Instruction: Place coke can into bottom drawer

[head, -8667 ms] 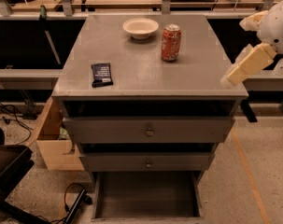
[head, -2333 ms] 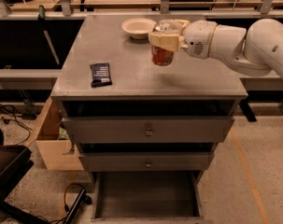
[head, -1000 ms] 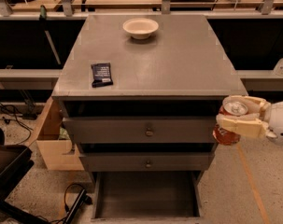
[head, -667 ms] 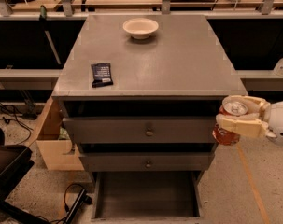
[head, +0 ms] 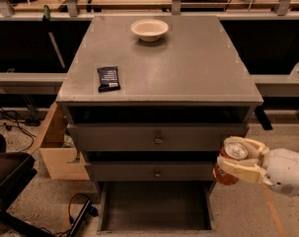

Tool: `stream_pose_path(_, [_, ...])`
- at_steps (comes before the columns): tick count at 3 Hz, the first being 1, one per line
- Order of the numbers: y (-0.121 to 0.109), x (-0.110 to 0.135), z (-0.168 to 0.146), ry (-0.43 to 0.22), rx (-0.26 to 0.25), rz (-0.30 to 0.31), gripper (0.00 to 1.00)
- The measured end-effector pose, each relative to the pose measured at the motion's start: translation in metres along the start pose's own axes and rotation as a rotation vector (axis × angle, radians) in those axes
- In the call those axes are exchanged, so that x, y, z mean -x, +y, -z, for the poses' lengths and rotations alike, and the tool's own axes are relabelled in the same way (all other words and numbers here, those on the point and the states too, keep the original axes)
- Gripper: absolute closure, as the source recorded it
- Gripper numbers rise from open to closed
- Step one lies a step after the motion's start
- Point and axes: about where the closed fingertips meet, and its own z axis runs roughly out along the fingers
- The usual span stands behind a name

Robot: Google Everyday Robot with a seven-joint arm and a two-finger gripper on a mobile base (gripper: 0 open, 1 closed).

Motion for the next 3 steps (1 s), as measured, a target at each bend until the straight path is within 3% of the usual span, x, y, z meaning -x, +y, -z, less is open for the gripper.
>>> stream_pose_path(1, [0.014, -0.053, 0.002, -0.035, 0.034, 0.022, 1.00])
stream_pose_path(2, [0.021, -0.119, -0.006, -0.058, 0.149, 0.100, 1.00])
stream_pose_path(3, [0.025, -0.167, -0.015, -0.027, 0.234, 0.151, 1.00])
